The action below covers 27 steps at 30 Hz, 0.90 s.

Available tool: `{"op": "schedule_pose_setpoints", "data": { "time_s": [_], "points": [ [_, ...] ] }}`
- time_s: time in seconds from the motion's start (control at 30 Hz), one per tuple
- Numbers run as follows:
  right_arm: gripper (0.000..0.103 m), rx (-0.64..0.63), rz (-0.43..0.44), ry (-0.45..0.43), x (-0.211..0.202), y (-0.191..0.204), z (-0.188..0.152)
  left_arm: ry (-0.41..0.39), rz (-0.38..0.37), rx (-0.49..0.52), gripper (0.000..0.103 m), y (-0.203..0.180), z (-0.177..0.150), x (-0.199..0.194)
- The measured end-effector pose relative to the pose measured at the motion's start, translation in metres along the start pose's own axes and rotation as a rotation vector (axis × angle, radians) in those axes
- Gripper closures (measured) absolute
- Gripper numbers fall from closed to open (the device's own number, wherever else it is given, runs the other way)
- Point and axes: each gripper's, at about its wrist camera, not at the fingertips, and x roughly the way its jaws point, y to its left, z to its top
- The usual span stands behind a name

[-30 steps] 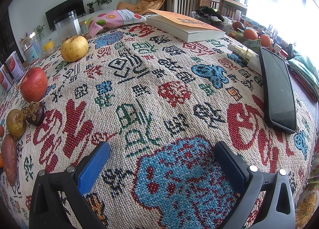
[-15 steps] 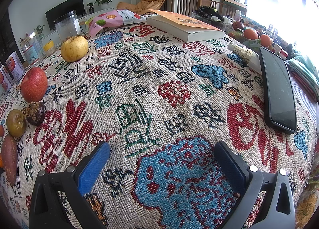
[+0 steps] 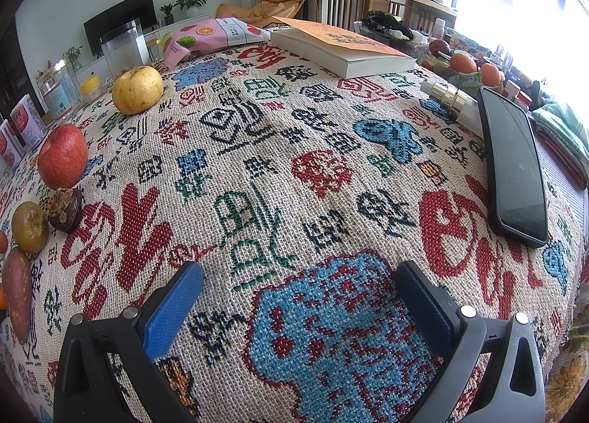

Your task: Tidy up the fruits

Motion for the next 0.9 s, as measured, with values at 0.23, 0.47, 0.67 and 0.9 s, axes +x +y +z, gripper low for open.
{"op": "schedule_pose_setpoints", "data": {
  "time_s": [0.23,0.47,0.67,0.9],
  "points": [
    [0.000,0.000,0.000,0.000,0.000,0.000,0.000,0.012,-0.006,0.009,0.000,0.000,-0.003,-0.002],
    [0.000,0.000,0.000,0.000,0.000,0.000,0.000,0.147,-0.241,0.074,0.001,0.034,-0.033,-0.041],
    [0.000,0.000,0.000,0.000,0.000,0.001,0.000,0.067,-0.350,0.013,0.002,0.051,-0.030,-0.064],
    [0.000,0.000,0.000,0.000,0.000,0.001,0.000,-0.040,-0.267,0.210,0.010,0.002,0.010,-0.067]
  ]
}}
